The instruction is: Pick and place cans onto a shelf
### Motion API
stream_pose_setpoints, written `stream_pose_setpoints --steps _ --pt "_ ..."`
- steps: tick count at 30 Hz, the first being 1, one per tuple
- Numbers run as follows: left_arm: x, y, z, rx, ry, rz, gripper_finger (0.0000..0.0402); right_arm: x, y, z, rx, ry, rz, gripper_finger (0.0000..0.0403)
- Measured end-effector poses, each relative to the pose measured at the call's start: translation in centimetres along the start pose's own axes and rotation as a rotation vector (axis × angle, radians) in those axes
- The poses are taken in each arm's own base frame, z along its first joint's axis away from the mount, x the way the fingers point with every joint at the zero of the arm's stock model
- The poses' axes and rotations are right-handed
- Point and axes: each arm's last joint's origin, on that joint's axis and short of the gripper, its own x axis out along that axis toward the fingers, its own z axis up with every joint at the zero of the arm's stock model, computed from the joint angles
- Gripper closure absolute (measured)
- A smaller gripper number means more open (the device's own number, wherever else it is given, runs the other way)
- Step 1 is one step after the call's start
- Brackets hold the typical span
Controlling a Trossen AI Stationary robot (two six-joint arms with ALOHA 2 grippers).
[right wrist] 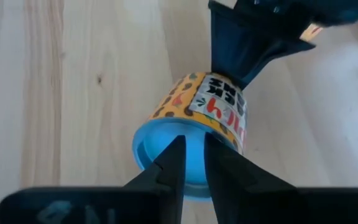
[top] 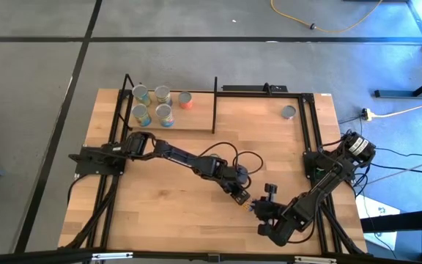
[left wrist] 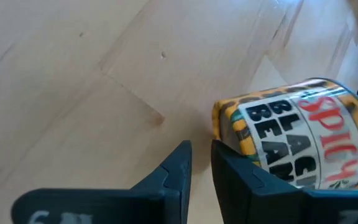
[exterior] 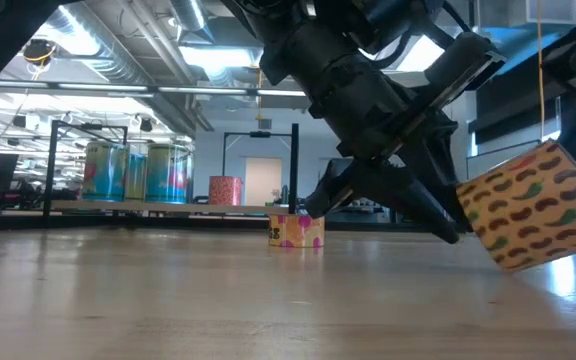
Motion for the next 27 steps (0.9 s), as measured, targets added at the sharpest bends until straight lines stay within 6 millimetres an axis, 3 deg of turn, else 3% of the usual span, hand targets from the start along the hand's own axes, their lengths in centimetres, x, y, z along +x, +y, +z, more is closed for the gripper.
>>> stream_pose_setpoints --steps 14,27 --pt "0.1 0.4 -1.6 0.037 0.041 0.136 0.0347 1.2 -1.2 1.2 -0.111 -0.011 -0.059 0.0341" --pt "-0.4 1.2 -2.4 0.064 0.080 0.270 0.0347 1.7 -2.3 2.7 -0.144 0.048 0.059 0.0341"
